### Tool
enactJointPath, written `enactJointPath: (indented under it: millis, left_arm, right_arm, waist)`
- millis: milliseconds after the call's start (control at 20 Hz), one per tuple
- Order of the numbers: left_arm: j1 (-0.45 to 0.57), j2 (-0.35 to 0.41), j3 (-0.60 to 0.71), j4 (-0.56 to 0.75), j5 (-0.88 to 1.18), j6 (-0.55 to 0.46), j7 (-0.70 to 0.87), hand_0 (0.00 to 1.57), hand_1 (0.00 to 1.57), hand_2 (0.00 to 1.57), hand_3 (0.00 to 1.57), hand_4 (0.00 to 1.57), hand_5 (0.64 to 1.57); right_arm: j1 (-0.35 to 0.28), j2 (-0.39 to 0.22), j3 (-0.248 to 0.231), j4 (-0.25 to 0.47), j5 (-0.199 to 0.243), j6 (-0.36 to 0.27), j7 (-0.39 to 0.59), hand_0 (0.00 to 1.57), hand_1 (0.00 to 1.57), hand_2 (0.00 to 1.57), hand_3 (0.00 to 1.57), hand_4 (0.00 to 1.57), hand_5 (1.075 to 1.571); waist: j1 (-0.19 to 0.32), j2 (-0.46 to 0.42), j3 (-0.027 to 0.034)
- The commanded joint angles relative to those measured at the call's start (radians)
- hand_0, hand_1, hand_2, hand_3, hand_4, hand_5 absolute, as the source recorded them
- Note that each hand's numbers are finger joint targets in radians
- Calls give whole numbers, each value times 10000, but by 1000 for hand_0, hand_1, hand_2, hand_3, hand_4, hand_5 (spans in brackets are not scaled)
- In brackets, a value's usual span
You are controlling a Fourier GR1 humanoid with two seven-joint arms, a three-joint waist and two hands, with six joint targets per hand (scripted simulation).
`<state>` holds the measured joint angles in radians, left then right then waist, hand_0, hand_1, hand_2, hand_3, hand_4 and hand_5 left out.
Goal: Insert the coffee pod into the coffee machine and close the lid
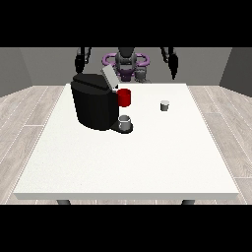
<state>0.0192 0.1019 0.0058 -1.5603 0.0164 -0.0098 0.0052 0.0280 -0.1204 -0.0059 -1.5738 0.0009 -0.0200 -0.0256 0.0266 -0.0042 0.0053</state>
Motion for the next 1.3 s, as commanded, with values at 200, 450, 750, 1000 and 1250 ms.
enactJointPath:
  millis: [200, 450, 750, 1000, 1250]
  left_arm:
    - [90, 341, 316, 400, 239, -990, -2046, 0, 0, 0, 0, 320, 1571]
    - [-914, 1543, 701, 203, -376, -1045, -959, 0, 0, 0, 0, 0, 1571]
    - [-1815, 2397, 1503, 2178, -165, -1814, -965, 0, 0, 0, 0, 0, 1571]
    - [-2846, 2634, 1560, 3515, -760, -1664, -1060, 0, 0, 0, 0, 0, 1571]
    - [-3571, 2810, 1793, 4899, -882, -1713, -1266, 0, 0, 0, 0, 0, 1571]
  right_arm:
    - [99, 323, 286, 231, 131, 135, 129, 0, 0, 0, 0, 128, 1571]
    - [-448, 833, -573, 158, -185, -908, -747, 0, 0, 0, 0, 94, 1571]
    - [-240, 1023, -66, -75, -113, -712, -1083, 0, 0, 0, 0, 169, 1571]
    - [-801, 946, -242, -216, -411, -600, -872, 0, 0, 0, 0, 168, 1571]
    - [-1514, 705, -481, 129, -394, -641, -852, 0, 0, 0, 0, 233, 1571]
  waist:
    - [-284, -126, -57]
    - [-724, 71, -51]
    - [-1283, 628, -55]
    - [-1675, 1117, -56]
    - [-1534, 1821, -55]
